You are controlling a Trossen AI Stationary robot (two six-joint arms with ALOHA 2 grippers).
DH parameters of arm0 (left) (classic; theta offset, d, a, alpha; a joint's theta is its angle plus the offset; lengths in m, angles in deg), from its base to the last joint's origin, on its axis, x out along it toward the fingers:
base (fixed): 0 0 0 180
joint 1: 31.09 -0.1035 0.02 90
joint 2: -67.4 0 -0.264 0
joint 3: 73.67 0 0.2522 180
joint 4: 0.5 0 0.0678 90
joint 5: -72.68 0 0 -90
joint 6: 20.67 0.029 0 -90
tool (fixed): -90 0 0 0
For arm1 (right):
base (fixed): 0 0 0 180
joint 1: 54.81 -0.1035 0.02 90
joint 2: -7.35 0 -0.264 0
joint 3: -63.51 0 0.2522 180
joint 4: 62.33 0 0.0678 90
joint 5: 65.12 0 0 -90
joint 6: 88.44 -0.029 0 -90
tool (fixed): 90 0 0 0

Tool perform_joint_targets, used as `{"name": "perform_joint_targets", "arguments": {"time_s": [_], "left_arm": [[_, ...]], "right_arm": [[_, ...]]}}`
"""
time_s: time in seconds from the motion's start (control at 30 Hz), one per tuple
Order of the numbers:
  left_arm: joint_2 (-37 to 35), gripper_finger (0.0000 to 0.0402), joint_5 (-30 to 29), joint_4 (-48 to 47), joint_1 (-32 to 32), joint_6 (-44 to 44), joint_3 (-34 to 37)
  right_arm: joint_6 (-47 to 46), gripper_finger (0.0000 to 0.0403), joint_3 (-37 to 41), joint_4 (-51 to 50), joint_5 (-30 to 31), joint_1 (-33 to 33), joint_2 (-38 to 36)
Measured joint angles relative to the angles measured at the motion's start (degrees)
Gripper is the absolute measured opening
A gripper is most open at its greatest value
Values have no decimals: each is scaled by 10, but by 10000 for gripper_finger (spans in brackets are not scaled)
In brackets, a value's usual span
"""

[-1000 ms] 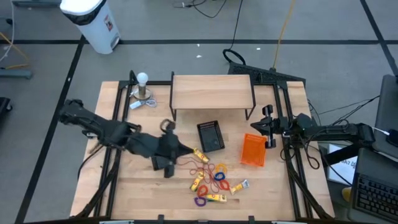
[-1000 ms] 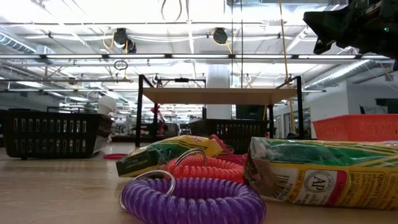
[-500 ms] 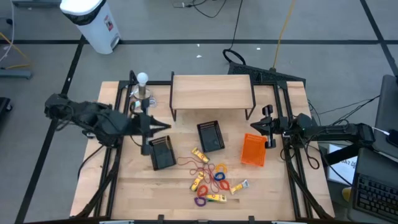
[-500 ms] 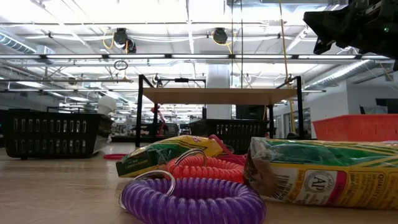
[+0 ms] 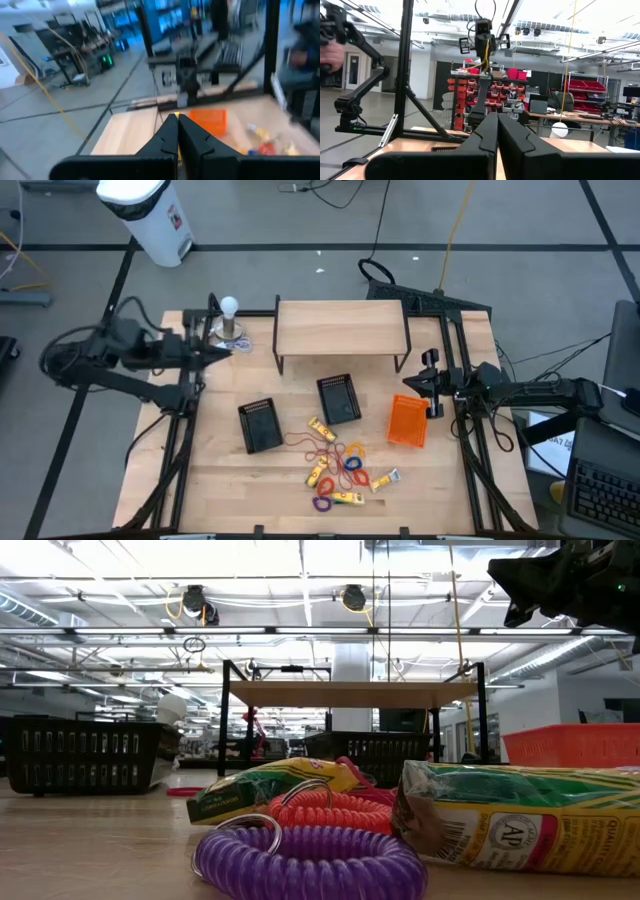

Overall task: Pick & Place Office Desk Supplies
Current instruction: Put the yellow rubber band into the left black bin

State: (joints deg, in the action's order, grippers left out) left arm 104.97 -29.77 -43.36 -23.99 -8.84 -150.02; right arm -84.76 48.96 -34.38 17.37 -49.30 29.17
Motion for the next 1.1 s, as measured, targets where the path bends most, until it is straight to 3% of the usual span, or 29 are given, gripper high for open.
{"name": "perform_joint_targets", "arguments": {"time_s": [0.17,0.33,0.67,1.1], "left_arm": [[-76,0,0,107,1,-46,131],[-129,0,-1,195,1,-46,242],[-197,0,0,366,1,-16,433],[-285,0,14,415,1,-35,549]], "right_arm": [[1,4,0,1,12,0,0],[1,4,0,1,49,0,0],[35,4,0,1,47,0,0],[51,4,0,1,45,0,0]]}}
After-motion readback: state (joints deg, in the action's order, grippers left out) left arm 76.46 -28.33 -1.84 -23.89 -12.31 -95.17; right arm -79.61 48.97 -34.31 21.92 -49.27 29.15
